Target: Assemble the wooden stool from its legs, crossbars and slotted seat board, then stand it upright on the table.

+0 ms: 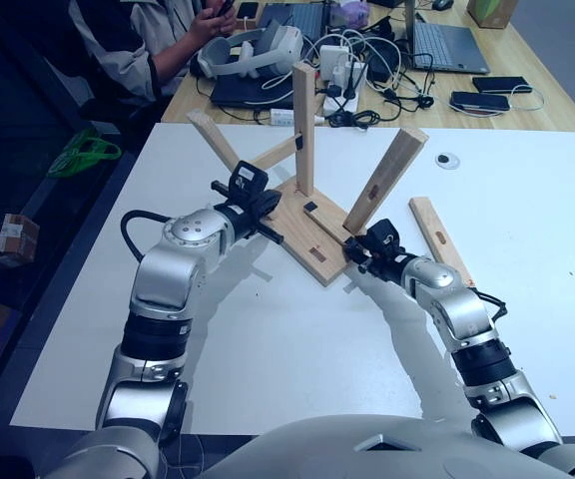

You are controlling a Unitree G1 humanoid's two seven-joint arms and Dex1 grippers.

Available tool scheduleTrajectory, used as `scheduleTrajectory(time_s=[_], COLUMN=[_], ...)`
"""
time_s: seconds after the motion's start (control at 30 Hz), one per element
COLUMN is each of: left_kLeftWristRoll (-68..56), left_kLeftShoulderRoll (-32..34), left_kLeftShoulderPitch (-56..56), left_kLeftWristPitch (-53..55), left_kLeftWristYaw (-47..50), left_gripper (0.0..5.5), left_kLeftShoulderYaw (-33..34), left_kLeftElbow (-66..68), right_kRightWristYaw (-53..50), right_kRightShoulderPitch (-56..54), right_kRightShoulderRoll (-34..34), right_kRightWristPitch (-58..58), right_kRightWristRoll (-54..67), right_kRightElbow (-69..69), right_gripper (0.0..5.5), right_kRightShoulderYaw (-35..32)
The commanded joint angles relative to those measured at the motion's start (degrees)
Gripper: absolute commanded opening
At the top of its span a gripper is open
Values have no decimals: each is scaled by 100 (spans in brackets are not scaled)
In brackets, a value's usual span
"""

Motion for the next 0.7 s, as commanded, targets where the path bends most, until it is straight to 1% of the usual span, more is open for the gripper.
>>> scheduleTrajectory(time_s=[0.03,0.13,0.2,0.23,0.27,0.33,0.47,0.57,0.7], left_kLeftWristRoll=[510,1207,1824,1945,2007,2243,2269,2644,3433], left_kLeftShoulderRoll=[299,716,1058,1138,1198,1312,1261,1370,1626], left_kLeftShoulderPitch=[-107,-234,-311,-327,-337,-350,-347,-466,-617], left_kLeftWristPitch=[-683,-1752,-2598,-2898,-3131,-3512,-3673,-4001,-4884], left_kLeftWristYaw=[-31,-87,-156,-254,-397,-609,-1042,-1052,-909], left_gripper=[0,0,0,18,27,69,128,130,130], left_kLeftShoulderYaw=[-302,-634,-977,-1047,-1112,-1293,-1341,-1389,-1579], left_kLeftElbow=[117,282,462,479,476,551,515,637,863], right_kRightWristYaw=[442,823,955,1003,1019,1095,1197,1240,1219], right_kRightShoulderPitch=[-361,-665,-808,-843,-861,-864,-675,-519,-469], right_kRightShoulderRoll=[-180,-559,-791,-896,-961,-1029,-1155,-1245,-1280], right_kRightWristPitch=[995,1944,2228,2276,2324,2357,2216,2179,2164], right_kRightWristRoll=[987,1888,2151,2192,2230,2295,2211,2217,2252], right_kRightElbow=[-314,-475,-504,-541,-599,-793,-1246,-1460,-1534], right_gripper=[126,126,126,126,126,126,126,126,126], right_kRightShoulderYaw=[-843,-1611,-1843,-1860,-1864,-1751,-1333,-1168,-1081])
